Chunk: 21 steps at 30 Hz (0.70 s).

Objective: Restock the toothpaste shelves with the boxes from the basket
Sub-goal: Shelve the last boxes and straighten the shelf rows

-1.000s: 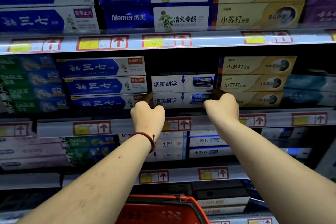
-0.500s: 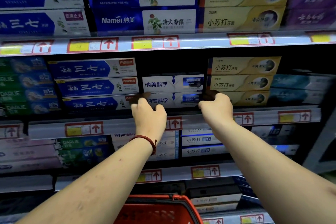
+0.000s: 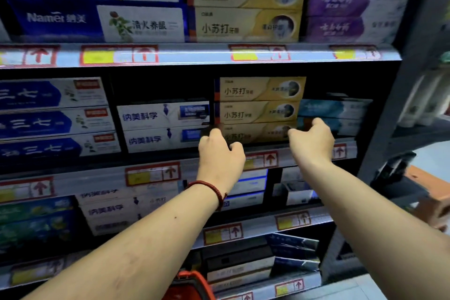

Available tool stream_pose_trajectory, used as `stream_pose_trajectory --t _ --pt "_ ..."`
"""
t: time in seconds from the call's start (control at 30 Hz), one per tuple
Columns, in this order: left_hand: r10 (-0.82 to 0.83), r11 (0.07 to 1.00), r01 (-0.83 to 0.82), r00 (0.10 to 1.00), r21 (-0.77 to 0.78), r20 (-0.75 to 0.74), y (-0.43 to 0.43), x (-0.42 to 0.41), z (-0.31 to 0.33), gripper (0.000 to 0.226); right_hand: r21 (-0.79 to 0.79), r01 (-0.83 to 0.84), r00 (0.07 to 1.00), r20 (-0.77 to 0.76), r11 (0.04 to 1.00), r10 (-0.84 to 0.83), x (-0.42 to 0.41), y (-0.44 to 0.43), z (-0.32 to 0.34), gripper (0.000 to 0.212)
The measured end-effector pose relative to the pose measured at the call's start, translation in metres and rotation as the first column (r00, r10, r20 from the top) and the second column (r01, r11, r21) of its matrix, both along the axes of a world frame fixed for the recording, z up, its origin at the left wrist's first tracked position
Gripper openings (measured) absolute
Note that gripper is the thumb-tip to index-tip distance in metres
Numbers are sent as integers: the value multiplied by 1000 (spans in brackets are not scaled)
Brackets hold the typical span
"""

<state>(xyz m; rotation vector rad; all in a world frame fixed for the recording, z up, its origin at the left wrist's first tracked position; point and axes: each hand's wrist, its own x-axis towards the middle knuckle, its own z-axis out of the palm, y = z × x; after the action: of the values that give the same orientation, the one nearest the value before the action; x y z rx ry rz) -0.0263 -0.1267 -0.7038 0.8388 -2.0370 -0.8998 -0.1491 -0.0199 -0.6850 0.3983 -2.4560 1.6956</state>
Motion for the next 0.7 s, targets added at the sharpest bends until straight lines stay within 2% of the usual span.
stream_pose_trajectory --t 0.03,0.13,0.17,0.3,0.53,0.7 --pt "19 1000 -19 1000 -2 -13 4 -3 0 10 15 -5 1000 7 1000 5 -7 1 1 52" --pt "35 999 -35 998 -7 -53 9 -8 2 12 66 -35 999 31 997 33 -21 1 2 18" --pt "32 999 -32 998 -5 -60 10 -10 3 13 72 -45 999 34 996 43 -24 0 1 14" --pt "43 999 -40 995 32 -87 8 -12 3 13 36 -63 997 49 997 61 -28 -4 2 22" --pt "15 1000 -15 996 4 -88 9 -8 0 14 0 -56 996 71 998 56 -36 -4 5 12" --pt "19 1000 -21 997 -19 -80 5 -5 0 21 -36 -50 995 84 998 53 -39 1 9 32"
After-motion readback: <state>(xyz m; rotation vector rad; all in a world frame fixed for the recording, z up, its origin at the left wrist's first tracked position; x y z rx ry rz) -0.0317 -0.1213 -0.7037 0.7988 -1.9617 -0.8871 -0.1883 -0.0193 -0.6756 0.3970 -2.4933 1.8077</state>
